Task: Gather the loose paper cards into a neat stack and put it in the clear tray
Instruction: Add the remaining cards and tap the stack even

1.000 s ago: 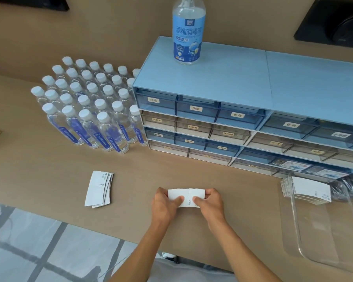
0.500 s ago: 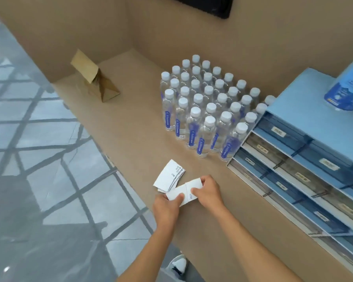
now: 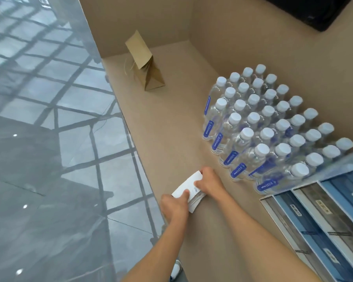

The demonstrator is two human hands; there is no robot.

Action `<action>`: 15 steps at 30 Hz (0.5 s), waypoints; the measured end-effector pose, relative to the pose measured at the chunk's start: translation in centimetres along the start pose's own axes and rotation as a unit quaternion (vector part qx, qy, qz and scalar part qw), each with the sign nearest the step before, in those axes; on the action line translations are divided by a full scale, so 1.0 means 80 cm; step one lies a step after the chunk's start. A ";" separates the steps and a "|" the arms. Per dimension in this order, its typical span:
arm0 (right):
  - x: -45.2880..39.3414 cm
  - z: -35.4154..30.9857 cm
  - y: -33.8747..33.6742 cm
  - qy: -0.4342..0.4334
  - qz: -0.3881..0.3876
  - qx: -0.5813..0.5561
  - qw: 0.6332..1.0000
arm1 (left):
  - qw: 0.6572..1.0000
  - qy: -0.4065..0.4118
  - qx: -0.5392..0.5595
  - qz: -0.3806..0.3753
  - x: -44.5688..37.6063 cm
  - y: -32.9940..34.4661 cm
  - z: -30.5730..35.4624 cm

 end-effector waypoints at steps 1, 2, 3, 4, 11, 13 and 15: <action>-0.002 0.000 0.000 -0.001 0.010 0.025 1.000 | 1.000 -0.006 -0.003 0.003 0.001 0.001 -0.003; -0.004 -0.001 -0.002 -0.003 0.027 0.053 0.998 | 1.000 -0.011 -0.009 0.004 0.002 0.003 -0.004; -0.006 -0.003 -0.005 -0.005 0.044 0.079 0.996 | 1.000 -0.014 -0.016 0.005 0.004 0.004 -0.003; -0.009 -0.002 -0.006 0.001 0.052 0.095 0.994 | 1.000 -0.018 -0.022 0.005 0.004 0.005 -0.003; -0.027 0.014 0.004 0.074 -0.029 0.081 0.994 | 0.990 -0.113 0.077 0.026 0.014 0.014 -0.018; -0.028 0.017 0.003 0.082 -0.032 0.078 0.993 | 0.981 -0.135 0.136 0.027 0.019 0.023 -0.024; -0.029 0.022 0.002 0.092 -0.042 0.059 0.993 | 0.973 -0.149 0.172 0.028 0.020 0.024 -0.025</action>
Point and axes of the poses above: each hand's wrist, its own x-axis away from the middle knuckle, its own y-axis out of the palm, z = x × y, the point moved 10 cm from there along -x, towards the middle knuckle, and after that the axes turned 6 degrees about y, right-handed, at the moved point
